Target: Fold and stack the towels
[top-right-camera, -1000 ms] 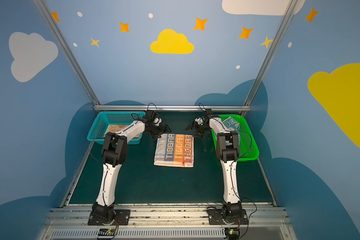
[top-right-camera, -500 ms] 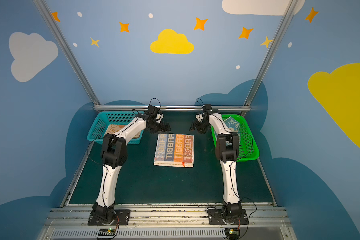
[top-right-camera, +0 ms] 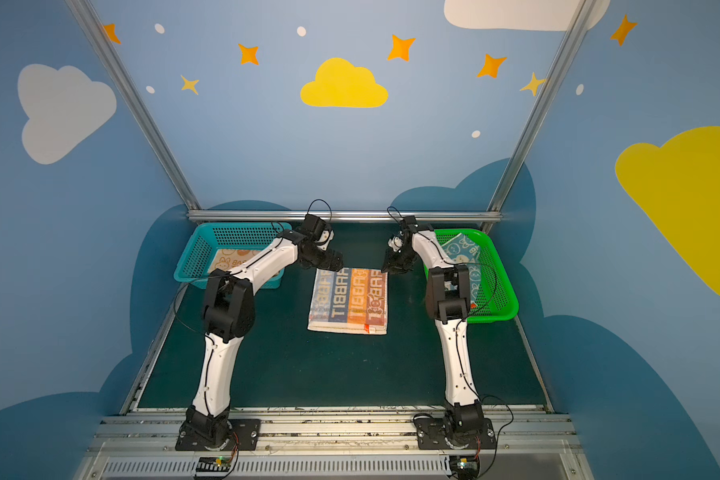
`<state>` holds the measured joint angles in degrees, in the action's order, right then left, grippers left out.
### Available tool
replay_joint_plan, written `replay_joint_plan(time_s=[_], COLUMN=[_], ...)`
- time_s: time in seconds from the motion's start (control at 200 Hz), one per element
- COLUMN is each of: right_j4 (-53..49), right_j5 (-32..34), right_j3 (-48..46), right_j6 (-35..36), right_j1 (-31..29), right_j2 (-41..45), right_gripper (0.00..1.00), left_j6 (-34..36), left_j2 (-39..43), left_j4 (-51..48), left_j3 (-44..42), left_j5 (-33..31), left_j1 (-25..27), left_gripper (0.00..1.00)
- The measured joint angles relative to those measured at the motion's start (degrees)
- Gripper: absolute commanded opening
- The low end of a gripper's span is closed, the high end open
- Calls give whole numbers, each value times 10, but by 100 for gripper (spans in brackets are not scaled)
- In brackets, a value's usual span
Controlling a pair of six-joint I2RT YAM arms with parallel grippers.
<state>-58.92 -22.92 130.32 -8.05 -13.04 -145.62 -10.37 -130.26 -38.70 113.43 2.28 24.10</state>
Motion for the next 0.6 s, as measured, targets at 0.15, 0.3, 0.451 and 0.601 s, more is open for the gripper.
replay_joint_plan(time_s=[0.15,0.3,0.451,0.601], right_j4=[-11,-19,-24,-25], right_j5=[-1,-3,-4,-7], right_j3=[29,49,57,57], right_j6=[3,7,13,40], right_j1=[-5,-7,-1,10], right_j2=[-17,-32,-35,-35], right_gripper=[18,3,0,0], left_j6=[16,13,0,-8], left_j2=[0,0,-29,-103], left_j4=[3,1,-35,-84], left_j3=[-4,-3,56,179], left_j5=[-31,-66,-60,-10], left_j1=[10,8,-7,-34], left_gripper=[100,100,100,98])
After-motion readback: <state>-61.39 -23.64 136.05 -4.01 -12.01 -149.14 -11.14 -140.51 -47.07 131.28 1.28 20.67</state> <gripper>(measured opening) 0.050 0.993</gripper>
